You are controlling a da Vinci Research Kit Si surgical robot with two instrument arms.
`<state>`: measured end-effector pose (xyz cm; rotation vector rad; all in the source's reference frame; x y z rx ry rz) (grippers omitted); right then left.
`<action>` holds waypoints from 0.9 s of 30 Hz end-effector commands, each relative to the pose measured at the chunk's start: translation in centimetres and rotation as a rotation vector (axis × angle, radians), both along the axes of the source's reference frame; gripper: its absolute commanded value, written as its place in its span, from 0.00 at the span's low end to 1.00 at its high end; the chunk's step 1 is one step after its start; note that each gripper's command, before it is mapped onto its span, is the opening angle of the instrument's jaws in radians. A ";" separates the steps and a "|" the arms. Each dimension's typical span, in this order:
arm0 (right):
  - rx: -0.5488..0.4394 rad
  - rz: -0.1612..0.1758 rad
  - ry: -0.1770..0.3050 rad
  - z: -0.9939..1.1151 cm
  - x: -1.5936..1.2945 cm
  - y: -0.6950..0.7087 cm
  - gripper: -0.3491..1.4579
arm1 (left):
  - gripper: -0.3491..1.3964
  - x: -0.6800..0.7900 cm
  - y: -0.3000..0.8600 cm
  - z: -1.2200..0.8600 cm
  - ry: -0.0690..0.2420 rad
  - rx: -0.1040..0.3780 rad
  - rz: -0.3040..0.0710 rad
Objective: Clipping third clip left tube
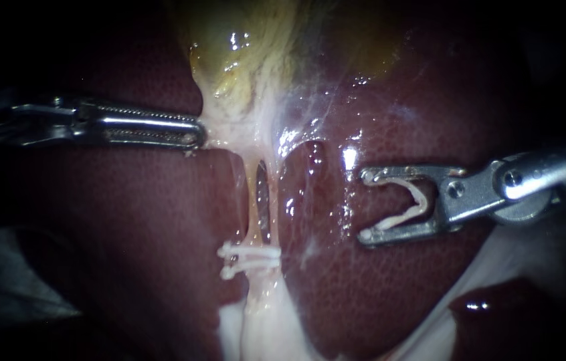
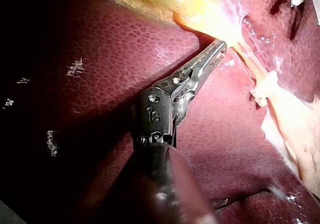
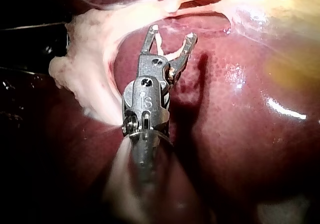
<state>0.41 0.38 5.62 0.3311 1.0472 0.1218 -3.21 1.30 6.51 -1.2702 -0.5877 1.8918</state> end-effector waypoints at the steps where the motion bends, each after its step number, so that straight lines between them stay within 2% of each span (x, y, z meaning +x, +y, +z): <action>1: 0.000 0.000 0.000 0.00 0.00 0.00 0.47 | 0.00 0.01 0.00 -0.04 -0.001 0.002 0.000; 7: 0.003 -0.003 0.003 0.00 0.00 0.00 0.47 | 0.00 0.19 0.05 -0.39 -0.009 0.018 0.007; 10: 0.005 -0.005 0.004 0.00 0.01 0.00 0.47 | 0.00 0.30 0.08 -0.62 -0.018 0.027 -0.010; 13: 0.012 -0.013 0.012 0.01 0.05 0.01 0.47 | 0.00 0.33 0.09 -0.76 -0.024 0.013 -0.010; 17: 0.019 -0.024 0.034 0.03 0.21 -0.02 0.47 | 0.00 0.32 0.08 -0.76 -0.024 0.013 -0.011; 23: 0.119 0.028 0.075 0.13 0.61 -0.06 0.47 | 0.00 0.31 0.08 -0.75 -0.024 0.013 -0.011; 27: 0.167 0.037 0.098 0.21 0.88 -0.09 0.47 | 0.00 0.31 0.08 -0.75 -0.024 0.013 -0.011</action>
